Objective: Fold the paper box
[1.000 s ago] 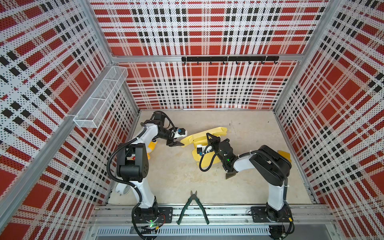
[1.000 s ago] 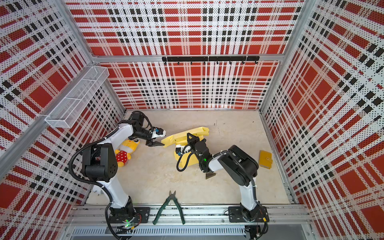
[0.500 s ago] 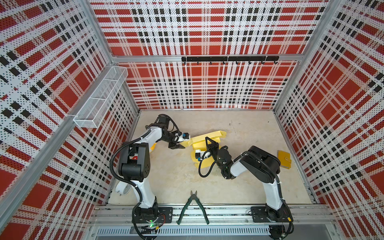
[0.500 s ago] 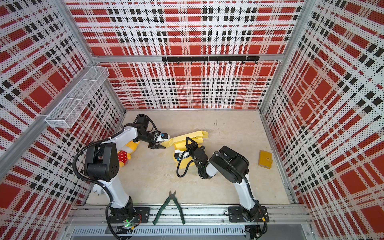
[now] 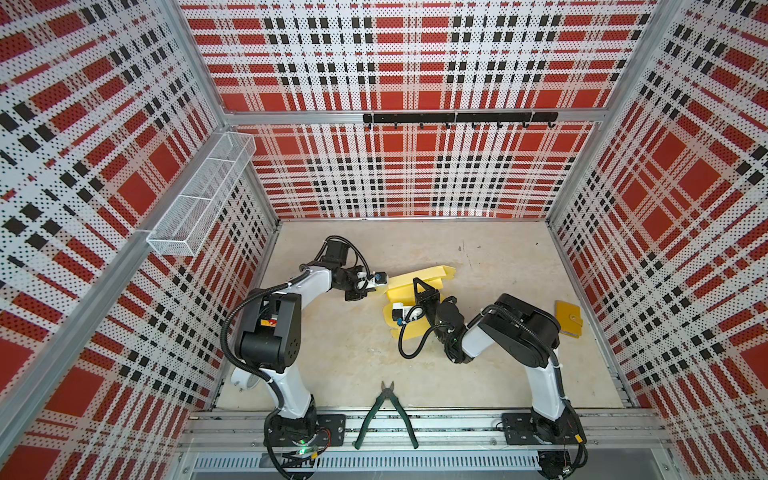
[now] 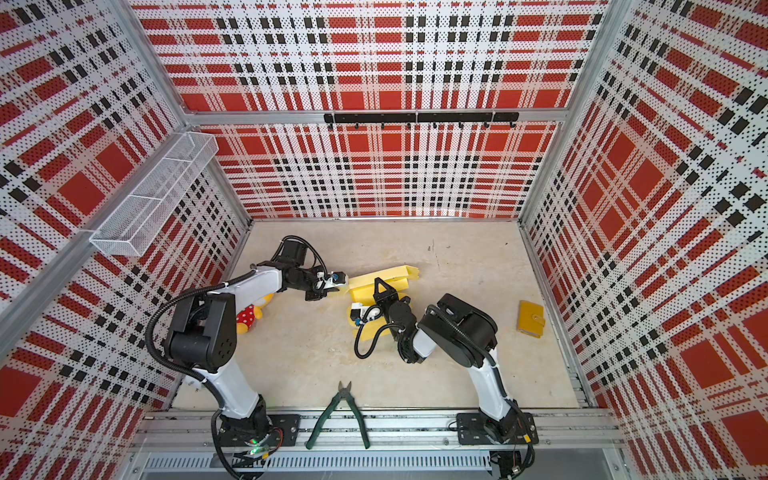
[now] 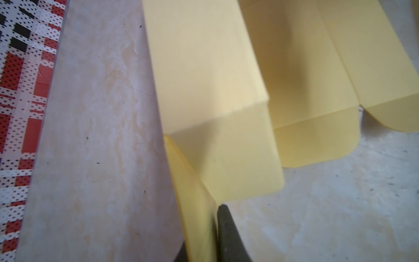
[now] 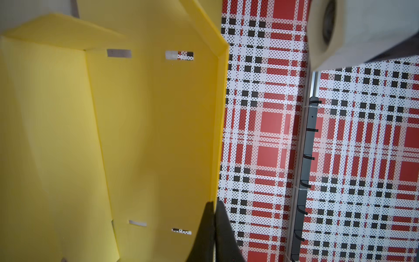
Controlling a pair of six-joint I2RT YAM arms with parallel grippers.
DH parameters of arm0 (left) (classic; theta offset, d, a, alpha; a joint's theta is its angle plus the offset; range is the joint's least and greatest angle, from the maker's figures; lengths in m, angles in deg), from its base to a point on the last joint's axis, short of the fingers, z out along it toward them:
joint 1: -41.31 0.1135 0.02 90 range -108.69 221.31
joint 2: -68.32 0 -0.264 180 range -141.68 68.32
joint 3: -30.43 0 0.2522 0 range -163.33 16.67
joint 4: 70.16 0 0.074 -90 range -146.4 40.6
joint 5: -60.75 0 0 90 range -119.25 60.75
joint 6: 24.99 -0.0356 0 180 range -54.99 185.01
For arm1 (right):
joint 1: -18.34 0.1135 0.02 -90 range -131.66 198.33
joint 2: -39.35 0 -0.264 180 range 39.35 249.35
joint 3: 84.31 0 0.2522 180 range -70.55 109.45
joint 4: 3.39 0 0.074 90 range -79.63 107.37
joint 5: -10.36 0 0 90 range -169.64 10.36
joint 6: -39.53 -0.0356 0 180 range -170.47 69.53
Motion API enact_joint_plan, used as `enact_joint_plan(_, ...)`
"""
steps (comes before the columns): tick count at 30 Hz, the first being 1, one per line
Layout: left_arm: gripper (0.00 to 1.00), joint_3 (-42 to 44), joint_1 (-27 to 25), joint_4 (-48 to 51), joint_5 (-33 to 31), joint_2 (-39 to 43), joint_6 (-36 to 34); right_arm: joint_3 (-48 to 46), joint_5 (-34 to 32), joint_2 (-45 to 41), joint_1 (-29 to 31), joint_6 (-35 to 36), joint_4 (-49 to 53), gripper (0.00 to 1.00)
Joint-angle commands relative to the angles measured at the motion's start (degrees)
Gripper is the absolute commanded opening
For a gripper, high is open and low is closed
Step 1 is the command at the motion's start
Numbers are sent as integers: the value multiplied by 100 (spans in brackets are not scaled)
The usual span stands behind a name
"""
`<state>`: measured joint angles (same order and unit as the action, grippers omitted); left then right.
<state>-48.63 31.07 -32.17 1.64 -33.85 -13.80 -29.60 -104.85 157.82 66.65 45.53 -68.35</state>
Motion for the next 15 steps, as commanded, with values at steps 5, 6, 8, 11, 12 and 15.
enact_joint_plan(5,9,157,-237,-440,-271,228,239,-205,-36,-202,103,-262,-242,38)
enact_joint_plan(6,9,172,-259,-449,-302,241,280,-255,-21,-272,120,-340,-204,41)
enact_joint_plan(8,9,192,-290,-512,-345,282,434,-371,-18,-447,179,-518,-74,47)
enact_joint_plan(11,9,210,-300,-676,-382,327,792,-534,-45,-751,302,-764,154,53)
enact_joint_plan(12,9,210,-303,-704,-391,338,884,-578,-67,-860,348,-866,263,54)
enact_joint_plan(15,9,219,-300,-723,-398,347,1070,-688,-118,-1253,487,-1416,809,58)
